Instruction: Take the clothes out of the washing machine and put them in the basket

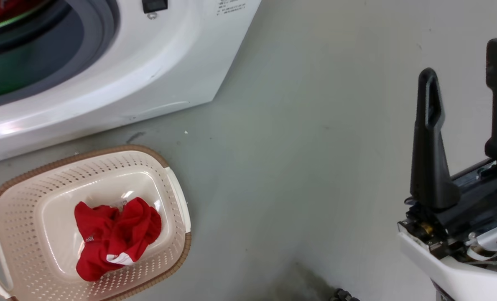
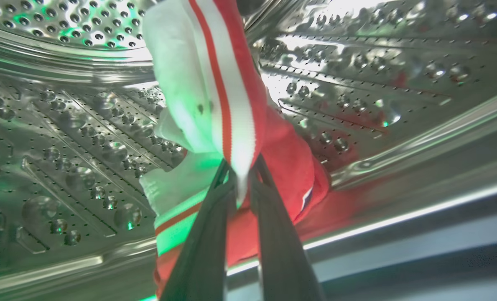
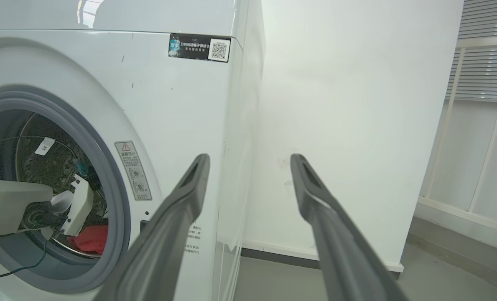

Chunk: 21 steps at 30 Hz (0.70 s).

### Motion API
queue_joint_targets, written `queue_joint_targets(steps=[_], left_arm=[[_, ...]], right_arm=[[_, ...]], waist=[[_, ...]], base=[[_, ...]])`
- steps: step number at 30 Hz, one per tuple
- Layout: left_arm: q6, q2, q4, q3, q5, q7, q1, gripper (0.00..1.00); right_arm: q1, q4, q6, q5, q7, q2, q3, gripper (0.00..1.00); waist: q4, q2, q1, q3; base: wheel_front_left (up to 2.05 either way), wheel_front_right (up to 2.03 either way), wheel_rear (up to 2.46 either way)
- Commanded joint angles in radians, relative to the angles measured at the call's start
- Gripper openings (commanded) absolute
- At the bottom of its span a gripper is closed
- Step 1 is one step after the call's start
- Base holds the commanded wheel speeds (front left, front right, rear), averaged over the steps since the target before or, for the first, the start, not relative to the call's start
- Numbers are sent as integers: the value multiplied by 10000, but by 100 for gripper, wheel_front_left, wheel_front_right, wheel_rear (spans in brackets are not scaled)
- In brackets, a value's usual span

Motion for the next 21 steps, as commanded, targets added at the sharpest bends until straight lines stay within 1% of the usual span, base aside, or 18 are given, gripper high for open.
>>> queue_joint_targets(steps=[1,2,11,15,21], left_arm=[[47,-99,8,19,-55,-363,340,0],[47,-99,8,19,-55,-363,340,0],[295,-704,-118,137,-419,-2282,2062,0],[483,-886,-313,211,-571,-3021,2843,0],[816,-1226,-873,175,-666,-3770,3993,0]], right_arm=[[167,50,-3,-79,-24,5,41,100],[167,50,-3,-79,-24,5,41,100],[660,258,-3,-470,-24,5,144,100],[916,354,-3,-626,-24,5,170,100],[1343,510,-3,-872,-23,5,239,100]], waist=[[146,0,1,-353],[146,0,1,-353],[591,0,1,-1431],[770,0,1,-1934],[1042,0,1,-2656]], base=[[0,0,0],[0,0,0],[0,0,0],[0,0,0],[0,0,0]])
